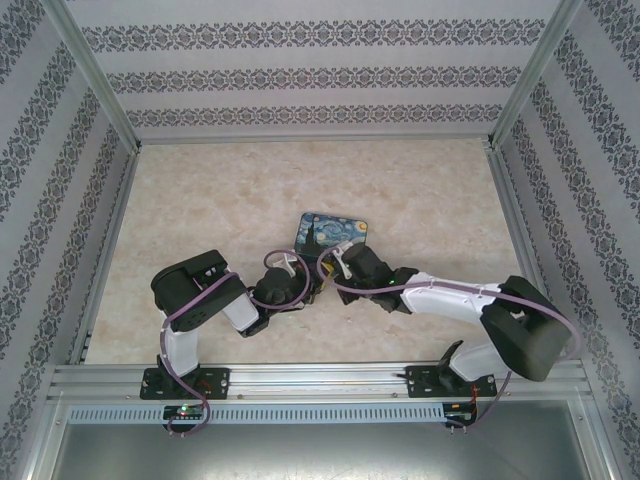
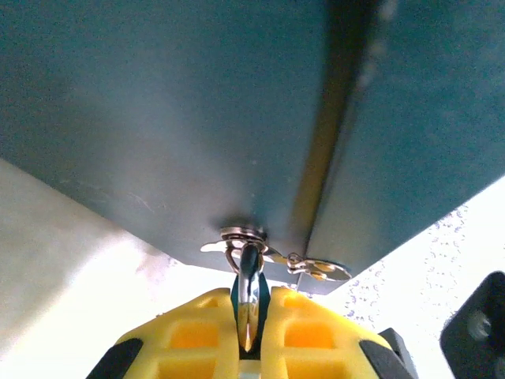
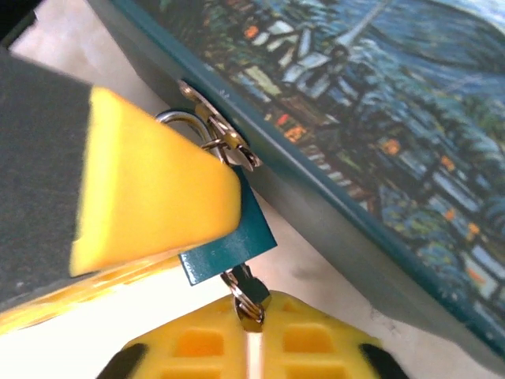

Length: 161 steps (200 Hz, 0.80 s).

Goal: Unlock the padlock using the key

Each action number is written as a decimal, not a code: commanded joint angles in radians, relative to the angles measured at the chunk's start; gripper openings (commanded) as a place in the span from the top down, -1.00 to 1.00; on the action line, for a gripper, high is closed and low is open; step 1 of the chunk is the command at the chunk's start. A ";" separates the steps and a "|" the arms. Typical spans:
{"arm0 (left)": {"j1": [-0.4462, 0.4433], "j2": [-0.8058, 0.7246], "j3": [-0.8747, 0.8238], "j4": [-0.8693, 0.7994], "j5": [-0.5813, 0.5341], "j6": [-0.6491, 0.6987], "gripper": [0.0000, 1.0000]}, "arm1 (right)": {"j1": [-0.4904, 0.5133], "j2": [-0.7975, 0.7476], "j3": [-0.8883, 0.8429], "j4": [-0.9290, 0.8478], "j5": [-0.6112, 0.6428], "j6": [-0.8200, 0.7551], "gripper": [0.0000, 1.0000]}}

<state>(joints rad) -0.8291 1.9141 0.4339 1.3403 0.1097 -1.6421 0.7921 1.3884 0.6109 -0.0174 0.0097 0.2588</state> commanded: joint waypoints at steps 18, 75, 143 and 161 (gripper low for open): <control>0.002 0.006 0.009 0.026 -0.004 0.019 1.00 | -0.067 -0.153 -0.066 0.082 -0.176 0.108 -0.04; 0.002 0.013 0.002 -0.006 0.021 0.056 1.00 | -0.123 -0.332 -0.180 0.115 -0.228 0.337 -0.32; 0.002 -0.089 -0.039 -0.184 0.050 0.156 0.58 | -0.098 -0.233 -0.224 0.284 -0.242 0.498 -0.37; 0.002 -0.145 -0.049 -0.242 0.048 0.185 0.37 | -0.090 -0.187 -0.214 0.315 -0.232 0.509 -0.37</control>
<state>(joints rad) -0.8295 1.8473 0.4057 1.2030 0.1493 -1.5333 0.6868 1.1557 0.3965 0.2058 -0.2195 0.7128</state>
